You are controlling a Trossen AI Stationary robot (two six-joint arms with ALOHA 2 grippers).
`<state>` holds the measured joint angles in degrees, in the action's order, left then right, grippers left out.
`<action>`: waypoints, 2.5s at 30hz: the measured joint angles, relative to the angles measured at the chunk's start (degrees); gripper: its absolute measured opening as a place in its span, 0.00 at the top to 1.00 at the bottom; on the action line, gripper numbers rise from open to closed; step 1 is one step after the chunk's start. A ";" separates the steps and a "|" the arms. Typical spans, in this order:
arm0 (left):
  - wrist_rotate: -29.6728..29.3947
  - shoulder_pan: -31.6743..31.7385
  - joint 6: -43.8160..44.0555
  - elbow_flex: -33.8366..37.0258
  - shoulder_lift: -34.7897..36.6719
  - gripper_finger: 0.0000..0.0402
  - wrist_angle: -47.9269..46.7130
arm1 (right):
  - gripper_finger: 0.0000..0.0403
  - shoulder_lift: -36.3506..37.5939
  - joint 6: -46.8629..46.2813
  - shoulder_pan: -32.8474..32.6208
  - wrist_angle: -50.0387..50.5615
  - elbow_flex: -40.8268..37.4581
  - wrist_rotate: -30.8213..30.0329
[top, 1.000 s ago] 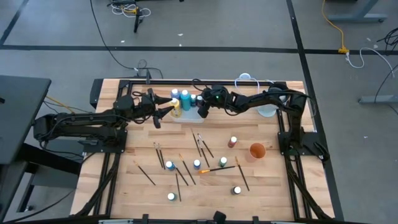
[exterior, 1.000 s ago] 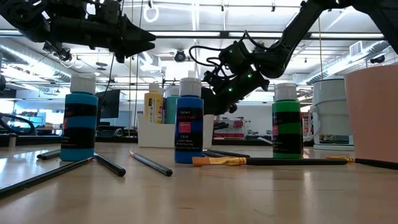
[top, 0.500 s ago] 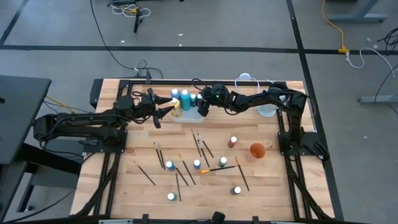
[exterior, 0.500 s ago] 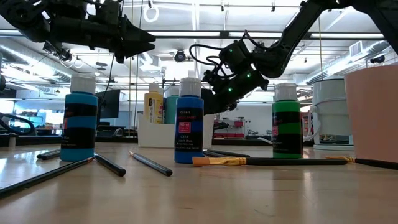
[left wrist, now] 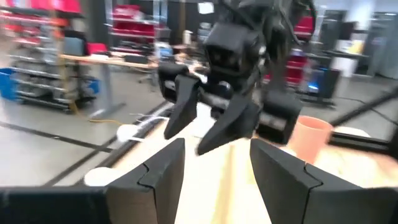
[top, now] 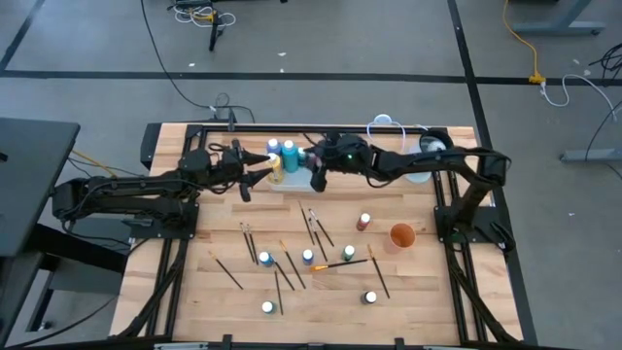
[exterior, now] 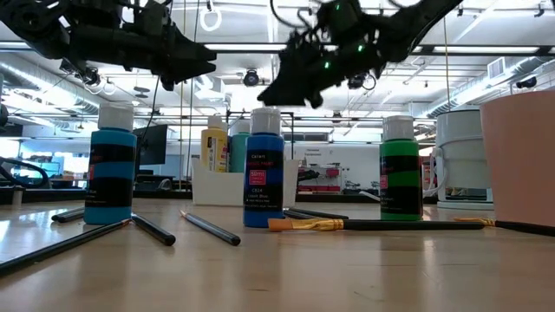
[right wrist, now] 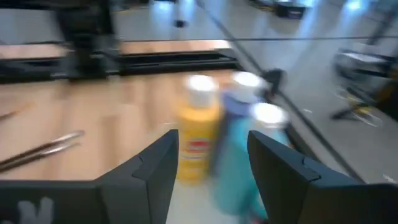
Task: Pick & Place Paint Supplies
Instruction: Put the blue paint bottle into the white bin
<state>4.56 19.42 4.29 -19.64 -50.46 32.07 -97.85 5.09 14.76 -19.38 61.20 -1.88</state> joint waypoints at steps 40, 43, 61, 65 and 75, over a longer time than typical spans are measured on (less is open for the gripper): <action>-0.85 -34.53 -1.92 0.02 -6.75 0.65 -7.93 | 0.51 3.35 -0.08 -17.13 1.83 -0.01 4.30; -0.92 -34.53 -2.79 0.04 -6.90 0.65 -7.94 | 0.51 3.35 -0.08 -17.13 1.84 -0.01 4.30; -0.48 -39.91 2.93 0.00 -15.86 0.43 -8.08 | 0.51 3.33 -0.08 -17.13 2.04 -0.01 4.29; -2.93 -41.29 2.72 0.00 -19.31 0.40 -8.06 | 0.51 3.33 -0.08 -17.13 2.08 -0.01 4.30; -4.67 -41.58 -0.23 0.00 -20.94 0.48 -8.22 | 0.51 3.32 -0.08 -17.13 2.39 -0.01 4.30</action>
<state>-0.11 -22.16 4.06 -19.64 -71.40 23.85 -94.52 5.02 -2.37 -16.99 61.19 2.42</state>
